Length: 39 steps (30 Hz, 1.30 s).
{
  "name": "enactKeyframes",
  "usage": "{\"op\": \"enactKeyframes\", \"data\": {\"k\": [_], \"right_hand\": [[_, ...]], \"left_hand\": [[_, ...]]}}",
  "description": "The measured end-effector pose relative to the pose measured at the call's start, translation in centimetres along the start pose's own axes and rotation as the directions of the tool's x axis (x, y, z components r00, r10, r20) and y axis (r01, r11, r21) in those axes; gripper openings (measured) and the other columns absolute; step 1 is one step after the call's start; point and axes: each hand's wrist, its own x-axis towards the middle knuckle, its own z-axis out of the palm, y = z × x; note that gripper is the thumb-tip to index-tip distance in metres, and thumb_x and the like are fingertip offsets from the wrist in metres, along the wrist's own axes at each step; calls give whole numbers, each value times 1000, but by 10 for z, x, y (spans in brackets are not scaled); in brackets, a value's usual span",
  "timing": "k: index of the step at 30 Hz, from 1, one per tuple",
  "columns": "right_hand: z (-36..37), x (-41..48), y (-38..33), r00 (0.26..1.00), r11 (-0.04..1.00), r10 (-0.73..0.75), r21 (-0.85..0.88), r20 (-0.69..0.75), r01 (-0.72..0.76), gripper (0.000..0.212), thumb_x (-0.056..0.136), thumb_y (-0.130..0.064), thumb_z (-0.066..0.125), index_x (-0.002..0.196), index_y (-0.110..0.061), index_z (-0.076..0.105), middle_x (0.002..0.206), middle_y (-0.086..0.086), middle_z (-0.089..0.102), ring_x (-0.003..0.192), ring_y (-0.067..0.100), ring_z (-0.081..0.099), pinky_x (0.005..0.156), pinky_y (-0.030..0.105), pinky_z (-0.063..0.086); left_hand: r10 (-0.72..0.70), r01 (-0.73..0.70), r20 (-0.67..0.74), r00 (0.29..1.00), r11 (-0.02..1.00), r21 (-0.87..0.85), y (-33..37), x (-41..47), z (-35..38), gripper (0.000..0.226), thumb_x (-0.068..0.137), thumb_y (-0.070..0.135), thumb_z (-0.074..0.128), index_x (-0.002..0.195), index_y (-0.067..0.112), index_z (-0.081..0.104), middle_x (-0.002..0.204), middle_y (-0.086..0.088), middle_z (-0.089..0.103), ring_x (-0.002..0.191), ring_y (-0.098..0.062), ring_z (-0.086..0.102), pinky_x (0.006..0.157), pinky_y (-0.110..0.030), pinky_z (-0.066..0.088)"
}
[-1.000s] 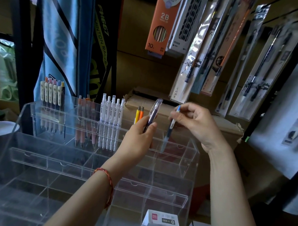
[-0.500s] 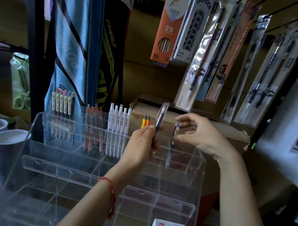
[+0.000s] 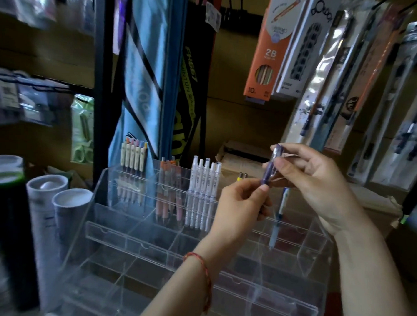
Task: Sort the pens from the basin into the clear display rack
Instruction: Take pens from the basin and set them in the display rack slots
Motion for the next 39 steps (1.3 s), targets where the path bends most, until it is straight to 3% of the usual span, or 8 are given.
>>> {"op": "enactKeyframes", "data": {"k": [7, 12, 14, 18, 21, 26, 30, 39], "right_hand": [[9, 3, 7, 999, 983, 49, 181, -23, -44, 39, 64, -35, 66, 99, -19, 61, 85, 3, 74, 81, 14, 70, 67, 17, 53], [-8, 3, 2, 967, 960, -8, 267, -254, 78, 24, 75, -23, 57, 98, -20, 59, 78, -2, 72, 78, 14, 70, 73, 27, 57], [-20, 2, -3, 917, 945, -53, 276, -395, 173, 22, 76, -24, 58, 97, -20, 58, 80, -4, 70, 81, 11, 69, 76, 30, 58], [-45, 2, 2, 728, 947, -195, 67, -657, 314, 14, 85, -27, 63, 95, -26, 54, 88, -4, 66, 88, 21, 66, 68, 27, 54], [-53, 2, 13, 813, 982, -185, -146, -552, 124, 17, 91, -15, 56, 95, -31, 51, 99, 6, 66, 83, 13, 67, 64, 20, 53], [-40, -4, 22, 972, 976, 42, -199, -231, -89, 18, 92, -6, 55, 96, -24, 53, 94, 5, 68, 75, -1, 66, 58, 10, 48], [-34, -5, 22, 983, 951, 177, -251, -41, -182, 24, 91, -4, 55, 101, -25, 56, 91, 14, 68, 77, 12, 67, 65, 21, 55], [-42, -8, 34, 928, 793, 368, -538, 51, -285, 15, 83, -6, 65, 90, -17, 60, 84, 10, 73, 90, 29, 67, 93, 51, 47]], "left_hand": [[11, -9, -26, 1000, 996, 85, 0, 4, -11, 18, 94, 12, 48, 105, 11, 62, 74, -2, 60, 65, -9, 55, 61, -20, 48], [75, -57, -62, 995, 966, 254, -4, 5, 1, 22, 93, 11, 47, 106, 14, 64, 81, -2, 60, 67, -12, 51, 60, -23, 41], [149, -127, -38, 988, 931, 343, -6, 2, 7, 31, 92, 7, 43, 117, 16, 59, 93, -1, 56, 71, -13, 49, 64, -22, 42], [220, -230, 85, 972, 805, 547, -13, 4, 16, 51, 90, 0, 36, 138, 17, 38, 139, 5, 38, 124, -12, 41, 104, -18, 31], [156, -213, 148, 977, 782, 586, -20, 8, 23, 58, 90, -2, 36, 143, 19, 29, 149, 7, 27, 135, -9, 28, 106, -15, 21], [158, -238, 180, 971, 728, 643, -25, 10, 25, 60, 83, -7, 40, 137, 17, 40, 143, 0, 37, 129, -20, 40, 105, -31, 35], [146, -273, 243, 959, 701, 659, -18, 14, 14, 66, 79, -13, 39, 136, 21, 44, 137, -1, 45, 125, -19, 44, 101, -29, 38], [121, -270, 257, 959, 671, 690, -22, 18, 13, 65, 82, -13, 35, 139, 20, 40, 138, 0, 41, 121, -20, 46, 98, -37, 43]]}}
